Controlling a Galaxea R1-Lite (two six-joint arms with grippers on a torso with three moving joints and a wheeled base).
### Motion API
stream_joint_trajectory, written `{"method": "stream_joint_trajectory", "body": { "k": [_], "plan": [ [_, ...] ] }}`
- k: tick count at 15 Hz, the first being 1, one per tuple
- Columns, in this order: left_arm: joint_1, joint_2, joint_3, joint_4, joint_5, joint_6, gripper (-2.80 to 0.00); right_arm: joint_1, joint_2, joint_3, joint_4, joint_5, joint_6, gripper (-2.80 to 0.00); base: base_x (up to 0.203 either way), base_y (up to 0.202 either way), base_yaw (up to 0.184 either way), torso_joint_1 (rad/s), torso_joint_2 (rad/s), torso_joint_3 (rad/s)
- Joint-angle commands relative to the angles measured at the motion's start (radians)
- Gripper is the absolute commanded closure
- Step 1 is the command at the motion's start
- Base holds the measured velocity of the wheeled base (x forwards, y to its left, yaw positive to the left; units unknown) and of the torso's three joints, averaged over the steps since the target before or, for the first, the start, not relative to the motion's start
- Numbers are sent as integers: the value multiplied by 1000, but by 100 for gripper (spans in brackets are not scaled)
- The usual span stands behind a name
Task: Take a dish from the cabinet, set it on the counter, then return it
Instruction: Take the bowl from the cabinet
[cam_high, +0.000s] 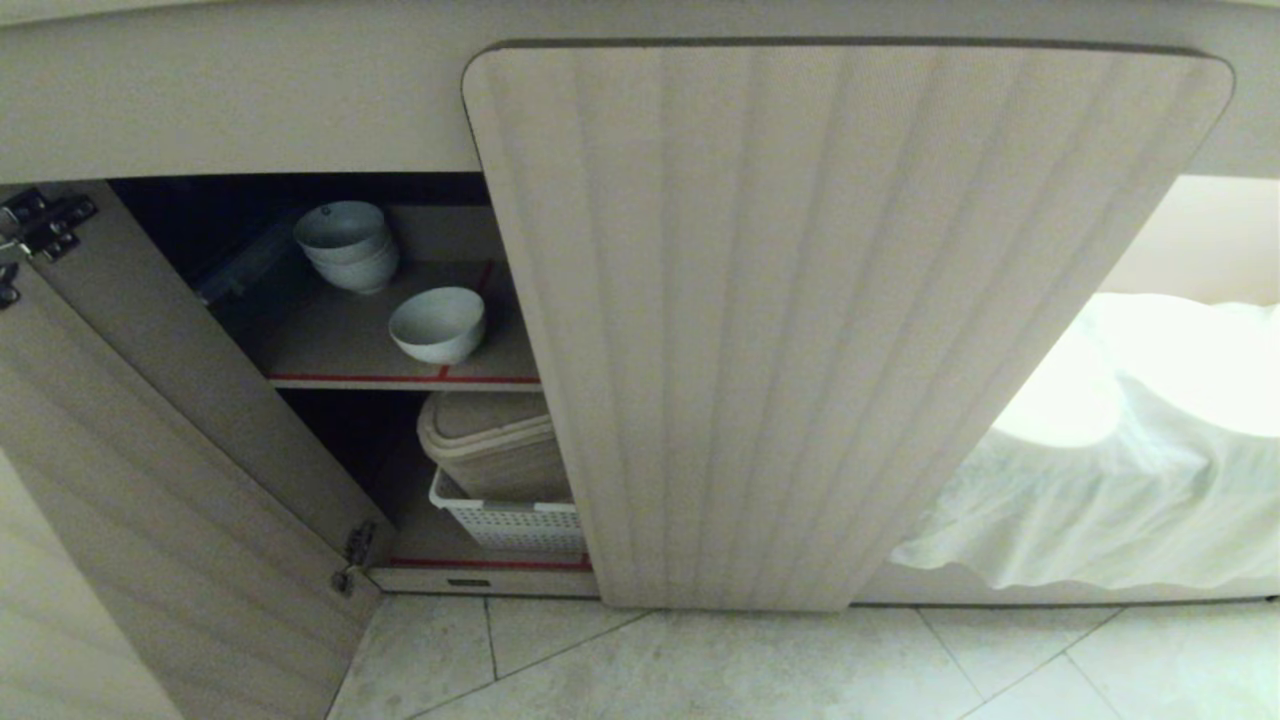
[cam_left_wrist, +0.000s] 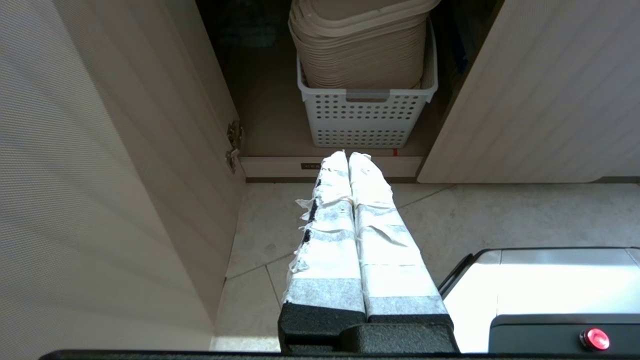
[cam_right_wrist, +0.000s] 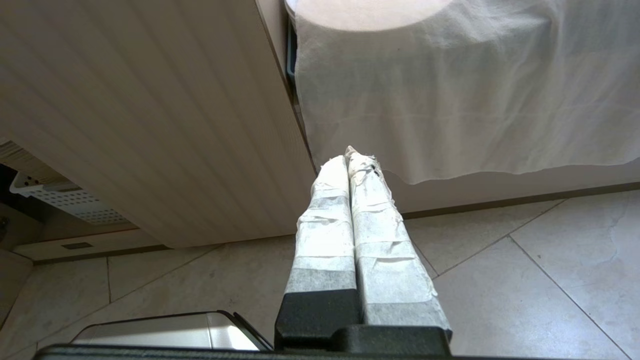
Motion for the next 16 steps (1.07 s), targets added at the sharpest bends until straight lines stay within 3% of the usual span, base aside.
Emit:
{"method": "stream_joint_trajectory", "body": {
  "k": [1, 7, 13, 16],
  "plan": [
    [0, 2, 0, 1, 0, 1, 0, 0, 0, 0, 0, 0, 1, 0, 0, 0, 0, 0, 0, 0],
    [0, 2, 0, 1, 0, -1, 0, 0, 0, 0, -1, -1, 1, 0, 0, 0, 0, 0, 0, 0],
    [0, 2, 0, 1, 0, -2, 0, 0, 0, 0, -1, 0, 1, 0, 179, 0, 1, 2, 2, 2],
    [0, 2, 0, 1, 0, -2, 0, 0, 0, 0, -1, 0, 1, 0, 20, 0, 0, 2, -2, 1]
  ]
}}
